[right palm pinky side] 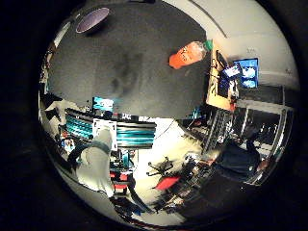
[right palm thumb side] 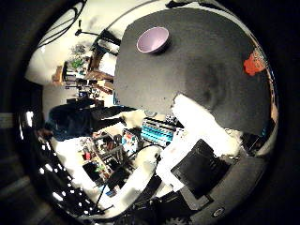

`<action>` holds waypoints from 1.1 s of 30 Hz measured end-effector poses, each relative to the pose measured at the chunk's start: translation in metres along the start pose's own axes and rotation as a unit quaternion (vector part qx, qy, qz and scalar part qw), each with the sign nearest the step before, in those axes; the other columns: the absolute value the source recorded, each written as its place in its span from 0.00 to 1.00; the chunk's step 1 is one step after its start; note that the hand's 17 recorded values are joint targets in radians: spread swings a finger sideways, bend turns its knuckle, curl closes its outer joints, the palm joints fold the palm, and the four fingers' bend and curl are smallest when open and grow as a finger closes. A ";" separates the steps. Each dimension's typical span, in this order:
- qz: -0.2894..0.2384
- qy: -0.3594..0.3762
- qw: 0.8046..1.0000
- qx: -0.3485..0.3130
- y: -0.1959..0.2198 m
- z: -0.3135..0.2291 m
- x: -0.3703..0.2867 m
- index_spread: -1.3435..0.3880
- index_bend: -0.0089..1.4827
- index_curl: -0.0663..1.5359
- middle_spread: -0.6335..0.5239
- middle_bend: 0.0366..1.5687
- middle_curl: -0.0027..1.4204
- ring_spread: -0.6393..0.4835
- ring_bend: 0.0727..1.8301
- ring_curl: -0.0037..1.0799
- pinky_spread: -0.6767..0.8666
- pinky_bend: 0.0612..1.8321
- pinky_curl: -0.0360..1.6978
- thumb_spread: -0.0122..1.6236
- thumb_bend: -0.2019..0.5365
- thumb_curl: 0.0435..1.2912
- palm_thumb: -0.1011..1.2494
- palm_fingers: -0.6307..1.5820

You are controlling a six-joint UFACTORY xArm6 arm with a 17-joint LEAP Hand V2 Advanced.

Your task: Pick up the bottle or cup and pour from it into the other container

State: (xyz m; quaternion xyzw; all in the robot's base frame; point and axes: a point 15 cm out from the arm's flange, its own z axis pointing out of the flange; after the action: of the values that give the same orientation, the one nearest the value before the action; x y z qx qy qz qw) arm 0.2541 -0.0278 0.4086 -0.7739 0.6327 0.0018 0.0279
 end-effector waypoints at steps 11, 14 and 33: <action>0.018 -0.038 0.994 0.101 -0.018 -0.043 0.033 0.55 0.12 0.23 0.47 0.13 0.26 0.60 0.22 0.18 0.73 0.35 0.02 0.69 0.24 0.27 0.62 0.47; 0.029 -0.049 0.990 0.127 -0.020 -0.055 0.048 0.55 0.11 0.23 0.47 0.14 0.26 0.60 0.23 0.18 0.73 0.36 0.02 0.68 0.24 0.27 0.61 0.46; 0.150 -0.176 0.915 0.331 -0.018 -0.068 0.215 0.60 0.12 0.22 0.52 0.18 0.26 0.63 0.27 0.18 0.72 0.44 0.02 0.66 0.24 0.25 0.51 0.42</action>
State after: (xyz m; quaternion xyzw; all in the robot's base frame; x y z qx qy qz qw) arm 0.3124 -0.2381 0.4689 -0.6038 0.6903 -0.0674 0.3930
